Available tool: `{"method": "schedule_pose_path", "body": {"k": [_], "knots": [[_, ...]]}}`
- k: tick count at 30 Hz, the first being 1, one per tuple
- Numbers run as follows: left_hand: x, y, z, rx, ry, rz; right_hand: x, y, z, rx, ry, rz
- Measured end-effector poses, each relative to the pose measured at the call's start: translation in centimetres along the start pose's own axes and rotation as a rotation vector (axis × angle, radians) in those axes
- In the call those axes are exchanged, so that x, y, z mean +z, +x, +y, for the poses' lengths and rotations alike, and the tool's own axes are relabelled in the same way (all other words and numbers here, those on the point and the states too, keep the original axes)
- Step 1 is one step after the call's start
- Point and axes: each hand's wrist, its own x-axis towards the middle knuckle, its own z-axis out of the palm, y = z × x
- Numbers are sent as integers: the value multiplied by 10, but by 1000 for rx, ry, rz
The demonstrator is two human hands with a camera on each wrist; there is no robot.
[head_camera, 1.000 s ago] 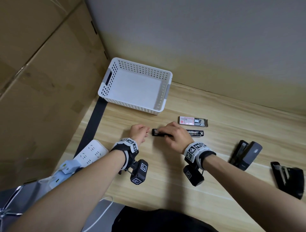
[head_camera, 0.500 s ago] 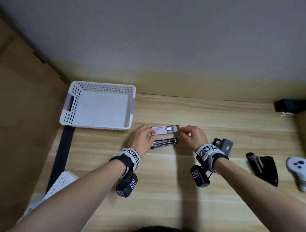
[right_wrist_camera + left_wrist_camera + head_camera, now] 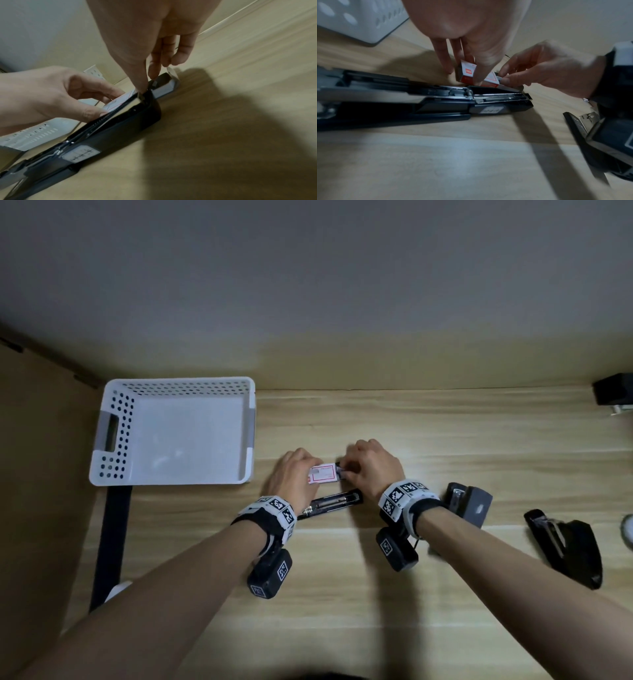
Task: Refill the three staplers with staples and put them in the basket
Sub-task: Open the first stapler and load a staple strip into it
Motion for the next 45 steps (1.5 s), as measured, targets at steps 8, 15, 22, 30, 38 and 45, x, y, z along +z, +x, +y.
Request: {"method": "schedule_pose_path", "body": {"k": [8, 15, 22, 30, 38, 45], "knots": [[-11, -7, -2, -19, -53, -61, 5, -9, 4, -67, 25, 105], [-40, -49, -17, -69, -206, -14, 6, -31, -9, -81, 231, 134], [-49, -108, -38, -146, -370, 117, 14, -51, -46, -51, 299, 93], [-52, -162, -62, -290, -426, 224, 41, -53, -81, -21, 339, -26], [-43, -165, -72, -337, -389, 170, 55, -45, -101, 8, 243, -190], [-35, -148, -66, -282, -343, 127, 55, -41, -106, 94, 103, -258]]}}
